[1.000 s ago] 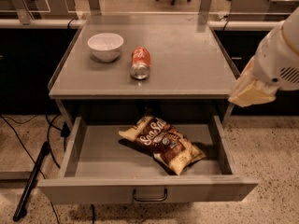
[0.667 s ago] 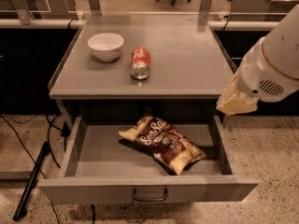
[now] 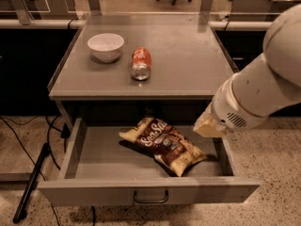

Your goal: Pick brown chip bag from top drawer and place on counter

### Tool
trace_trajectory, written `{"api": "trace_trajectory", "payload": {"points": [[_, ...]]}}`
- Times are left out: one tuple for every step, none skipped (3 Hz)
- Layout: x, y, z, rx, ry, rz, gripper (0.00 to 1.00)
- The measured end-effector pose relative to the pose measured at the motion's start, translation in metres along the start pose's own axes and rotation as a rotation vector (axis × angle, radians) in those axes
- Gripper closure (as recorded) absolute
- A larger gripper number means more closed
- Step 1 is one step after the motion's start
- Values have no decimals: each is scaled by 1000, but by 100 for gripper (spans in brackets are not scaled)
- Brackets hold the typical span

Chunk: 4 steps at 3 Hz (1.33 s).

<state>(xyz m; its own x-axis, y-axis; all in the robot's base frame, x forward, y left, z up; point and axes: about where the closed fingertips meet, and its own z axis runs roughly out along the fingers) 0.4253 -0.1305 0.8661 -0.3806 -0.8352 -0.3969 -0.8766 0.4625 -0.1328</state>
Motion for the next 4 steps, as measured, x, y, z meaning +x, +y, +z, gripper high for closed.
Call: {"api": "trace_trajectory", "payload": {"points": [[-4, -5, 4, 25, -18, -1, 100], [-4, -5, 4, 25, -18, -1, 100], [-3, -9, 28, 74, -46, 29, 100], [-9, -16, 51, 121, -91, 56, 100]]}}
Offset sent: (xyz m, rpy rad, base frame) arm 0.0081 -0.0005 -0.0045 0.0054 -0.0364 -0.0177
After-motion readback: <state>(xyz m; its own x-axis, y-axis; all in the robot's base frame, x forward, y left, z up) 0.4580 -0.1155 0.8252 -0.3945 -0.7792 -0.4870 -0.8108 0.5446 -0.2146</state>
